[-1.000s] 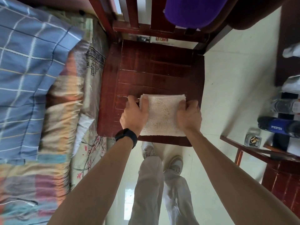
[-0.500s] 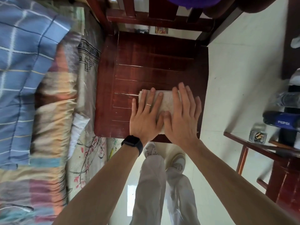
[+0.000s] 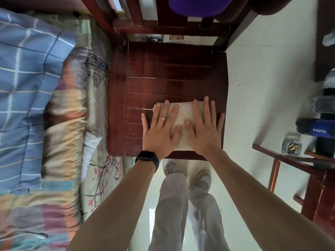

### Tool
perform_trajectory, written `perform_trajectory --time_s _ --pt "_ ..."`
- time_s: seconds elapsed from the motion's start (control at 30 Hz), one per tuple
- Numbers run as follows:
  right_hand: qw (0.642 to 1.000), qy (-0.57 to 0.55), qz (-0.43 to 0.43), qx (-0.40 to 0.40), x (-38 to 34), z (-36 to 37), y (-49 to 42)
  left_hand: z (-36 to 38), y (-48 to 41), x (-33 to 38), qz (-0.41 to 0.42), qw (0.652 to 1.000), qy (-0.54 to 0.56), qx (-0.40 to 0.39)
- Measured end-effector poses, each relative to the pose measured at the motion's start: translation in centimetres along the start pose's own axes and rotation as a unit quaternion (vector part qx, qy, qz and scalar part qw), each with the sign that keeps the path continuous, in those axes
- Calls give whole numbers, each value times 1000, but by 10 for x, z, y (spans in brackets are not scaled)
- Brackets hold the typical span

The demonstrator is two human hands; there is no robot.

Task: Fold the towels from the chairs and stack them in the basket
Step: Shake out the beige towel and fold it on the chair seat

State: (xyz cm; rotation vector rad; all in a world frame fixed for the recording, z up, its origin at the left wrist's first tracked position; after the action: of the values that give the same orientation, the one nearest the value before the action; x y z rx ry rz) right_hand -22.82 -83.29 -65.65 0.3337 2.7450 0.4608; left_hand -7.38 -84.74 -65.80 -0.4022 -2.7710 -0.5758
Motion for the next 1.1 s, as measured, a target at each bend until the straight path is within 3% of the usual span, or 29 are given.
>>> perform_trajectory --time_s 0.07,0.13,0.2,0.3,0.4,0.53,0.63,0.8,0.9,1.1 --pt "991 -87 90 40 12 -21 11 -14 6 7 -34 999 32 19" --pt "952 -232 192 44 30 -37 20 -31 14 5 -115 987 98 59" --pt "904 -331 272 -13 40 -39 24 -39 22 -6 -230 942 229 82" --pt "882 -338 310 -109 38 -32 18 -31 23 -17 -367 836 404 55" --pt "866 -352 322 -150 33 -24 6 -25 14 -23 -430 800 419 -7" --pt "841 -389 321 -196 38 -10 3 -19 9 -30 -453 748 484 -27" --pt "821 -436 316 -188 47 -16 21 -27 11 -22 -399 776 485 -54" --pt "757 -529 357 -141 85 -53 94 -50 32 32 -312 821 460 -129" --pt "728 -560 385 -92 115 -107 159 -72 51 97 -237 846 433 -202" --pt "667 -602 437 44 176 -221 312 -128 112 267 -79 861 384 -323"
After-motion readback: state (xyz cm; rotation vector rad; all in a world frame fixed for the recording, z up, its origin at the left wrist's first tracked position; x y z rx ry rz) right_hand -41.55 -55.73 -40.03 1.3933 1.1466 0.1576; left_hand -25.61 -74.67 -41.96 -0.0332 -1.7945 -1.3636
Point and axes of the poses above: each hand's wrist, its own y-axis away from the middle knuckle, its own z-axis out of the palm, x = y × z, the point moved 6 cm from there along -y, towards the middle knuckle, and after that the axes turned 3 degrees about z, right-handed, at the moved point
